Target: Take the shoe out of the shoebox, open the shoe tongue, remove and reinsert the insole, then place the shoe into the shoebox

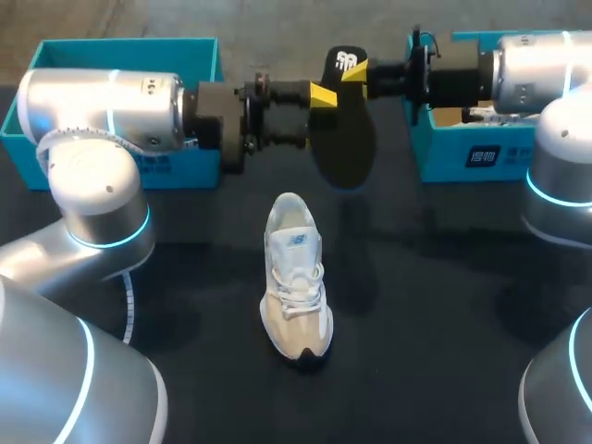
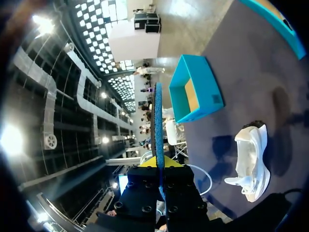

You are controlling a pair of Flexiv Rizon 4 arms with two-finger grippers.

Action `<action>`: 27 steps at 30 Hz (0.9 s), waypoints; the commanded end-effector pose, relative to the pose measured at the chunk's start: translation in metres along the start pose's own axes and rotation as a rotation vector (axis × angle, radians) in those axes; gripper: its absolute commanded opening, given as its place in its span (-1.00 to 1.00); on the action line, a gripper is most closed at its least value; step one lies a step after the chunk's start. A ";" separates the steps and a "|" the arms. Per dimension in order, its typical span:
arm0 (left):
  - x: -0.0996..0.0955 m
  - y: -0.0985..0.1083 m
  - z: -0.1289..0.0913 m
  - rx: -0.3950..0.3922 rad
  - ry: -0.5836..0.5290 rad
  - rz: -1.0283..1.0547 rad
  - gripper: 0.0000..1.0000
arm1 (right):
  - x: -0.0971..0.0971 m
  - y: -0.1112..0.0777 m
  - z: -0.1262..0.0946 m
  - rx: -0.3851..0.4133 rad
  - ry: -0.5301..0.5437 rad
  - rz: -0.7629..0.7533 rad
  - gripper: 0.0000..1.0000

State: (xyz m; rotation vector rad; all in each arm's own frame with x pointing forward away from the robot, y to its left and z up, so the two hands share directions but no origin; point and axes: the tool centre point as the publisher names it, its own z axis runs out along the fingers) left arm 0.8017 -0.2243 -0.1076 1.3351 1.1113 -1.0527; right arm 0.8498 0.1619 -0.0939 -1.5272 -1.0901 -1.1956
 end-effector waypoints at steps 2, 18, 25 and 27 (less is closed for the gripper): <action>0.001 0.000 0.000 -0.004 0.000 0.007 -0.18 | -0.001 0.000 0.004 -0.003 0.004 0.000 -1.00; 0.007 0.008 0.000 -0.004 -0.022 -0.006 -1.00 | -0.003 -0.009 0.002 -0.022 0.029 -0.018 0.43; 0.009 0.007 -0.009 -0.003 -0.019 -0.019 -1.00 | -0.012 -0.021 -0.017 -0.008 -0.007 -0.071 1.00; 0.011 0.007 -0.013 0.000 -0.018 -0.028 -1.00 | -0.018 -0.027 -0.024 0.014 -0.026 -0.120 1.00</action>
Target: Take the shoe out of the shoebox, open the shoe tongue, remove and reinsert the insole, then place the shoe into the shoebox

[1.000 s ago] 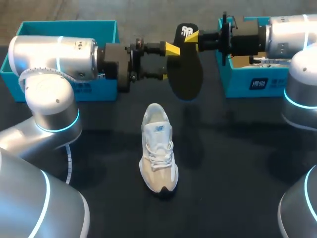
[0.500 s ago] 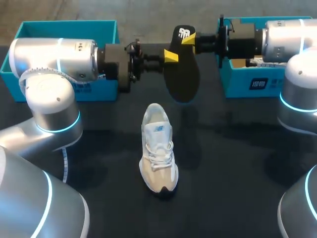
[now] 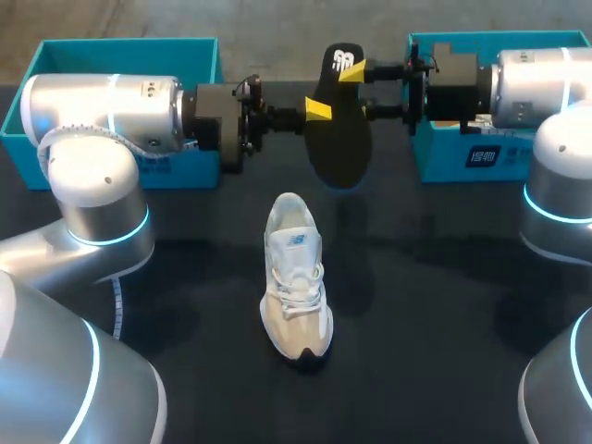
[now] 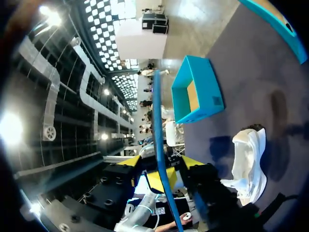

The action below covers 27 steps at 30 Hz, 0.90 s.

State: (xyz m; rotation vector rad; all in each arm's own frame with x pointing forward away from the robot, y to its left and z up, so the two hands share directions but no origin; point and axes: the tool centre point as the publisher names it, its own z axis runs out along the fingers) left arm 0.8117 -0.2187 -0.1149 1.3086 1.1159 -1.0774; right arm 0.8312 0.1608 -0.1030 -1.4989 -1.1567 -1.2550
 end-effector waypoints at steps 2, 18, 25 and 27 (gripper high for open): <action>0.002 -0.002 -0.011 0.005 0.005 -0.010 -1.00 | -0.007 -0.016 -0.026 0.051 -0.049 -0.052 1.00; 0.008 -0.012 -0.046 0.006 -0.013 -0.076 -1.00 | -0.010 -0.035 -0.070 0.069 0.004 -0.194 1.00; 0.008 -0.012 -0.050 -0.007 -0.007 -0.082 -1.00 | -0.011 -0.037 -0.076 0.075 0.006 -0.183 1.00; 0.008 -0.012 -0.050 -0.007 -0.007 -0.082 -1.00 | -0.011 -0.037 -0.076 0.075 0.006 -0.183 1.00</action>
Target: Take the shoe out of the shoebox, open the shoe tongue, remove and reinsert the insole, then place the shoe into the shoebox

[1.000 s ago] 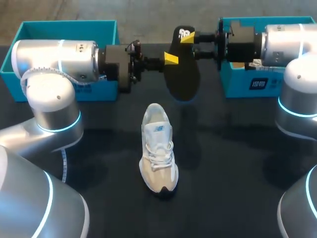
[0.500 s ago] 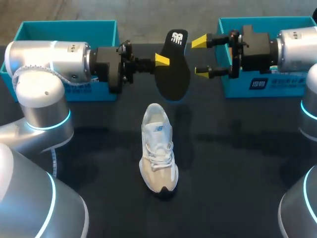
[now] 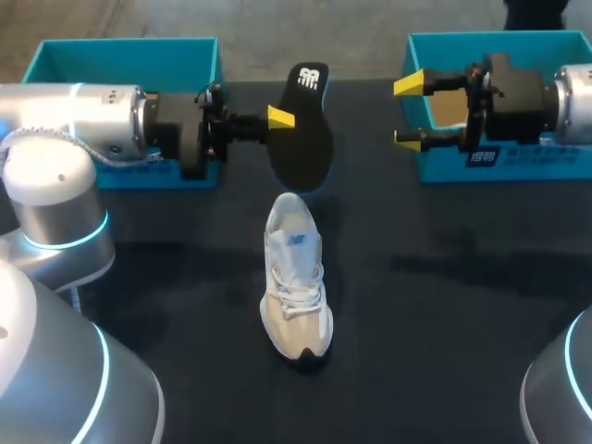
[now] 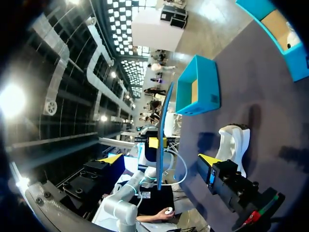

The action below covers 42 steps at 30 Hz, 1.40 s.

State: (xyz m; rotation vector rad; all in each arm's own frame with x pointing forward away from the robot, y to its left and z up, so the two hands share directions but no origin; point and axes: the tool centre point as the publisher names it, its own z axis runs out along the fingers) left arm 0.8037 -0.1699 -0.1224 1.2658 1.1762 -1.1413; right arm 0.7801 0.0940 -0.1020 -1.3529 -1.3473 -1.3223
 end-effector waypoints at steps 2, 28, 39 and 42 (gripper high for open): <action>0.000 -0.003 -0.001 -0.005 -0.002 0.002 -1.00 | 0.001 -0.001 0.000 -0.001 -0.003 0.002 1.00; -0.012 -0.004 -0.021 0.052 -0.106 -1.804 -1.00 | 0.001 -0.001 0.000 -0.001 -0.003 0.002 1.00; -0.012 -0.004 -0.021 0.052 -0.106 -1.804 -1.00 | 0.001 -0.001 0.000 -0.001 -0.003 0.002 1.00; -0.012 -0.004 -0.021 0.052 -0.106 -1.804 -1.00 | 0.001 -0.001 0.000 -0.001 -0.003 0.002 1.00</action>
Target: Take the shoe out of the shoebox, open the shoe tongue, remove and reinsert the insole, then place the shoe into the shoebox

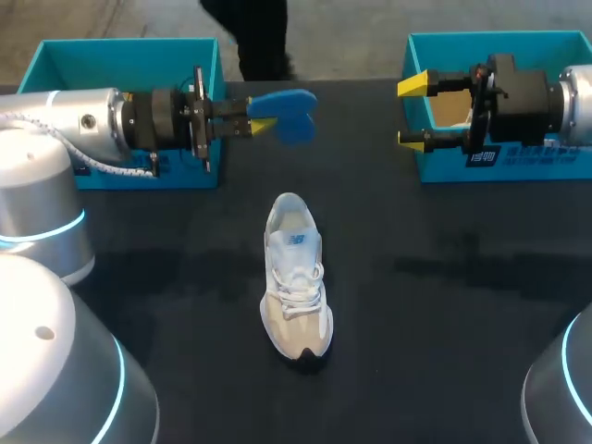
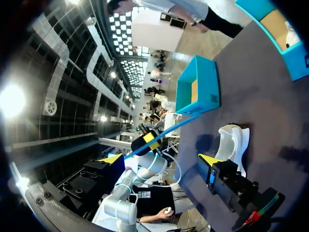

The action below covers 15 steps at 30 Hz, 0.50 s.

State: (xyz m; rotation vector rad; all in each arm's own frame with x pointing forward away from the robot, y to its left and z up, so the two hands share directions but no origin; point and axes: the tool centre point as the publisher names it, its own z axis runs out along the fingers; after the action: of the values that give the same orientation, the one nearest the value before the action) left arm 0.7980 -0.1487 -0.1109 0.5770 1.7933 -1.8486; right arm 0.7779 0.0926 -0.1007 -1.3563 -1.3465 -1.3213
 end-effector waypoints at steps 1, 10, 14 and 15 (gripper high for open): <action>-0.001 0.000 0.001 0.022 -0.003 -0.825 -1.00 | -0.001 0.000 0.002 0.000 -0.001 0.000 1.00; -0.002 0.007 0.004 0.022 0.022 -1.102 -1.00 | -0.001 0.000 0.002 0.000 -0.001 0.000 1.00; -0.002 0.011 0.006 0.009 0.020 -1.496 -1.00 | -0.001 0.000 0.002 0.000 -0.001 0.000 1.00; -0.001 0.011 0.006 0.005 0.034 -1.529 -1.00 | -0.001 0.000 0.002 0.000 -0.001 0.000 1.00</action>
State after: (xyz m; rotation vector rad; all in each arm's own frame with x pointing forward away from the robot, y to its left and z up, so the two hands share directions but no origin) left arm 0.8019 -0.1516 -0.1176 0.0965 2.0785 -2.1862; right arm 0.7779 0.0924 -0.1007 -1.3565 -1.3467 -1.3212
